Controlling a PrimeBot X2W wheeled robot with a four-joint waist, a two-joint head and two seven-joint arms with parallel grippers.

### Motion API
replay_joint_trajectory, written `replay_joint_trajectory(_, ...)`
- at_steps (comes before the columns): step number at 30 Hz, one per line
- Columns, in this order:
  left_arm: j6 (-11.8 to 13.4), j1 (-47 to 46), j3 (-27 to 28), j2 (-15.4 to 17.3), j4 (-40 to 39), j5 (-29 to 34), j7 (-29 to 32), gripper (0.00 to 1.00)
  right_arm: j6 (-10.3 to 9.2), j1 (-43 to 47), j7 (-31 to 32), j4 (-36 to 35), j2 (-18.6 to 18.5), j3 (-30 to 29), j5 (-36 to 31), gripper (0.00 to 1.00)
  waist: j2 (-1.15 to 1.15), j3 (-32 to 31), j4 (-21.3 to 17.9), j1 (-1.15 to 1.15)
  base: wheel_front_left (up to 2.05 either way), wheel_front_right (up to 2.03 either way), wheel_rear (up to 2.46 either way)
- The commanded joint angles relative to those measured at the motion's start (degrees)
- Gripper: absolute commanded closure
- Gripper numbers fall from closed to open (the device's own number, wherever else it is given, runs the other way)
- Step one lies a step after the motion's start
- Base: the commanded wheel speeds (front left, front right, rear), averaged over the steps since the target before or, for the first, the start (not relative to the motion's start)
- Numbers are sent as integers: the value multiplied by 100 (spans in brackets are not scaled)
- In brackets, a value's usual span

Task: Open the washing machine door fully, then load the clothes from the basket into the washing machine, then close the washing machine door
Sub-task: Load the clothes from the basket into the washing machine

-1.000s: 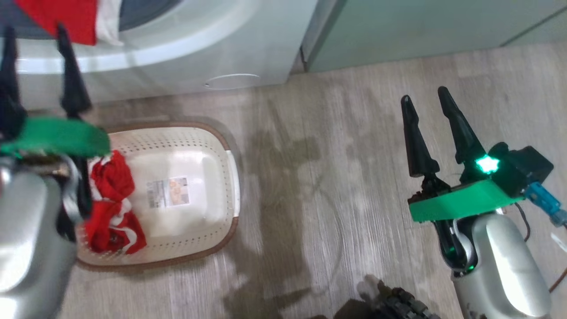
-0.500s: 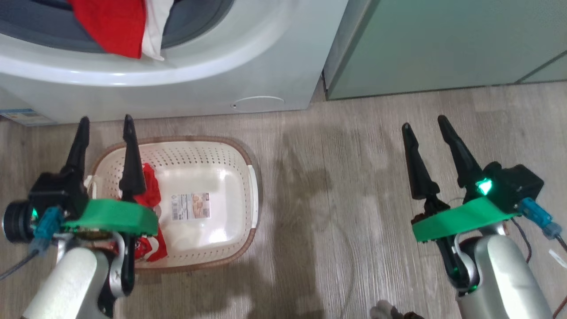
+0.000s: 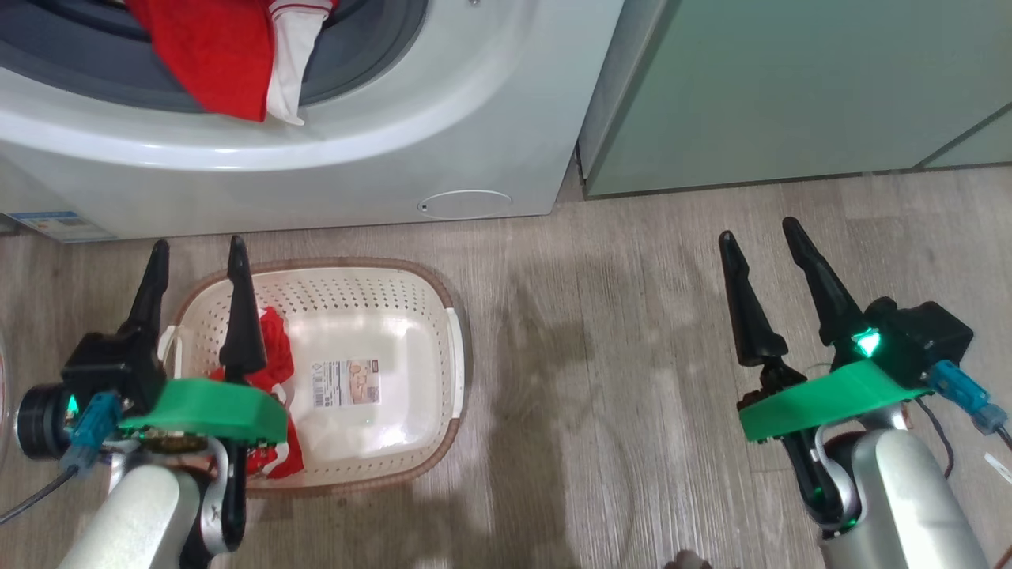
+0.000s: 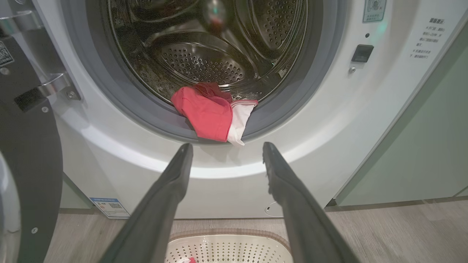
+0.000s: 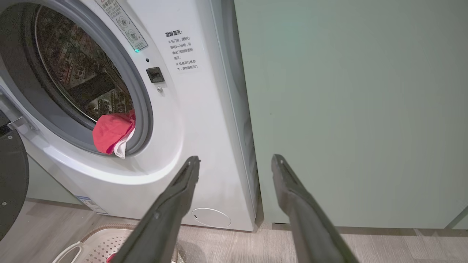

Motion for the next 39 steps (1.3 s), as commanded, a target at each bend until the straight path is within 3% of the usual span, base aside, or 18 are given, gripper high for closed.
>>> replay_joint_trajectory(1, 55, -81, 192, 71, -151, -28, -44, 0, 0, 77, 26, -213, 2, 114, -21, 0, 0, -4, -4, 0, 0, 0, 0)
replay_joint_trajectory(19, -83, -525, 125, 83, 75, -97, 90, 0, 0, 113, 37, -357, 2, 79, 5, 0, 0, 133, 53, 0, 0, 0, 0)
replay_joint_trajectory(27, -656, -1952, 73, 253, 630, -373, 895, 0, 0, -108, 7, -500, 2, 230, 45, 0, 0, 663, -149, 0, 0, 0, 0)
replay_joint_trajectory(34, -1295, -3470, 83, 588, 1782, -763, 2089, 0, 0, -384, -195, -355, 2, 475, 270, 0, 0, 1179, -625, 0, 0, 0, 0)
replay_joint_trajectory(39, -1565, -4312, 116, 914, 2512, -897, 2829, 0, 0, -557, -366, -148, 2, 651, 507, 0, 0, 1457, -937, 0, 0, 0, 0)
